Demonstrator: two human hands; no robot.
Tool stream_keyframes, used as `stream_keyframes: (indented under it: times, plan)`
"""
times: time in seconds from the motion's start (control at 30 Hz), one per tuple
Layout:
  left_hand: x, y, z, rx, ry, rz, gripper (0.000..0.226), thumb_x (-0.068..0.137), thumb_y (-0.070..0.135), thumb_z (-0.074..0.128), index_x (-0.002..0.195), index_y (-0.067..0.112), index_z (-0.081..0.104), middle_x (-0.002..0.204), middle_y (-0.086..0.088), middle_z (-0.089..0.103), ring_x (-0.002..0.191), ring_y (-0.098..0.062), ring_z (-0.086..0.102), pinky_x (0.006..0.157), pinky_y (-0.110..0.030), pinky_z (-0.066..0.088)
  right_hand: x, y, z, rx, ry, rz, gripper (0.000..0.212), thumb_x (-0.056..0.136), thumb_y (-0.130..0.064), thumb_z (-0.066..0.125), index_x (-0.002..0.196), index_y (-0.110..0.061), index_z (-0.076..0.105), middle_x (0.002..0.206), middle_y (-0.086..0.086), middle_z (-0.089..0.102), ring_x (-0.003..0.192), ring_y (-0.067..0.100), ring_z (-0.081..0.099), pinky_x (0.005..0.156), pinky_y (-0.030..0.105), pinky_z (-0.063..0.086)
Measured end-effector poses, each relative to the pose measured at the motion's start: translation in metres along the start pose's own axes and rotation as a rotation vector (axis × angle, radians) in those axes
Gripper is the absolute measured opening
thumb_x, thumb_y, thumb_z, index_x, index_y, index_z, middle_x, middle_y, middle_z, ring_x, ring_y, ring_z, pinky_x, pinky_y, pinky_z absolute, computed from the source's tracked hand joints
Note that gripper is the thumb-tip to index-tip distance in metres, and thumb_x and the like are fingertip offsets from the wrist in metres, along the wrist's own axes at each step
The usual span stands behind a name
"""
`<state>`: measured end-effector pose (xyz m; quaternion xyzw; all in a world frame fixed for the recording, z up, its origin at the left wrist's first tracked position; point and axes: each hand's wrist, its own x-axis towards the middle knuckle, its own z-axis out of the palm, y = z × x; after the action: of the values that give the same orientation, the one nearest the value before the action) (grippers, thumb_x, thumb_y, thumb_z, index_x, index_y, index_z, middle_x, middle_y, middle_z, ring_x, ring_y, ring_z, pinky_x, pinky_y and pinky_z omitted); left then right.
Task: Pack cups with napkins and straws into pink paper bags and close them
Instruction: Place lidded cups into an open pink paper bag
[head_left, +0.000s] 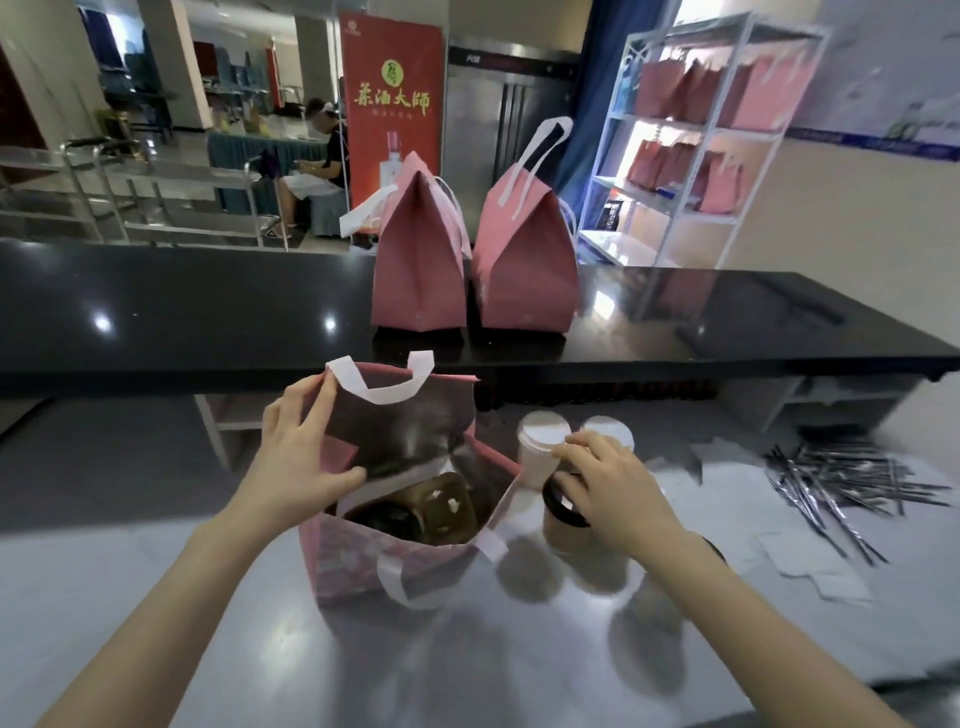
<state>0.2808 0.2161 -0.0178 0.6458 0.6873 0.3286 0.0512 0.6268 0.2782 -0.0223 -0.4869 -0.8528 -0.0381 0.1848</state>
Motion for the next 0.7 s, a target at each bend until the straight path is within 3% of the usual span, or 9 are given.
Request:
stream_keyframes:
  times: [0.1,0.27,0.4,0.5,0.6,0.7]
  plan:
    - [-0.004,0.008,0.003,0.009,0.035,-0.008,0.113,0.067,0.028,0.082,0.154,0.027,0.009,0.147,0.012,0.013,0.133,-0.026,0.017,0.108,-0.052,0.034,-0.006,0.035,0.016,-0.191,-0.332,0.106,0.057,0.089,-0.048,0.053,0.142,-0.032,0.038,0.141,-0.001,0.043,0.126,0.024,0.042,0.1,0.036,0.039]
    - [-0.019,0.021,0.004,0.078,0.078,0.0,0.103,0.074,0.024,0.081,0.154,0.023,0.016,0.15,0.007,0.015,0.134,-0.029,0.022,0.109,-0.053,0.035,0.0,0.06,0.039,-0.208,-0.542,0.1,0.075,0.086,-0.059,0.052,0.149,-0.038,0.017,0.145,0.004,0.036,0.129,0.03,0.038,0.105,0.043,0.033]
    - [-0.031,0.031,0.002,0.112,0.088,0.015,0.098,0.077,0.024,0.079,0.154,0.02,0.018,0.15,0.005,0.017,0.138,-0.026,0.024,0.113,-0.048,0.03,0.006,0.067,0.045,-0.117,-0.504,0.029,0.07,0.083,-0.054,0.058,0.143,-0.033,0.03,0.146,0.003,0.037,0.129,0.027,0.04,0.104,0.039,0.033]
    - [-0.037,0.041,0.001,0.125,0.114,0.013,0.096,0.077,0.024,0.079,0.153,0.017,0.021,0.15,0.003,0.02,0.136,-0.023,0.028,0.113,-0.044,0.032,0.004,0.066,0.044,-0.038,-0.467,-0.029,0.066,0.076,-0.048,0.068,0.133,-0.027,0.041,0.136,0.0,0.046,0.119,0.023,0.048,0.097,0.036,0.041]
    - [-0.039,0.051,-0.001,0.15,0.098,0.041,0.098,0.075,0.016,0.078,0.153,0.014,0.02,0.15,0.002,0.021,0.135,-0.024,0.029,0.112,-0.04,0.034,-0.009,0.061,0.037,0.017,-0.409,-0.044,0.07,0.072,-0.051,0.068,0.132,-0.029,0.04,0.125,0.0,0.048,0.113,0.024,0.05,0.089,0.036,0.046]
    - [-0.039,0.058,-0.004,0.196,0.045,0.051,0.102,0.073,0.009,0.074,0.155,0.019,0.014,0.15,0.007,0.015,0.132,-0.025,0.027,0.106,-0.039,0.038,-0.021,0.056,0.014,0.105,-0.277,-0.081,0.073,0.07,-0.05,0.066,0.136,-0.033,0.04,0.128,-0.004,0.044,0.117,0.022,0.044,0.083,0.032,0.047]
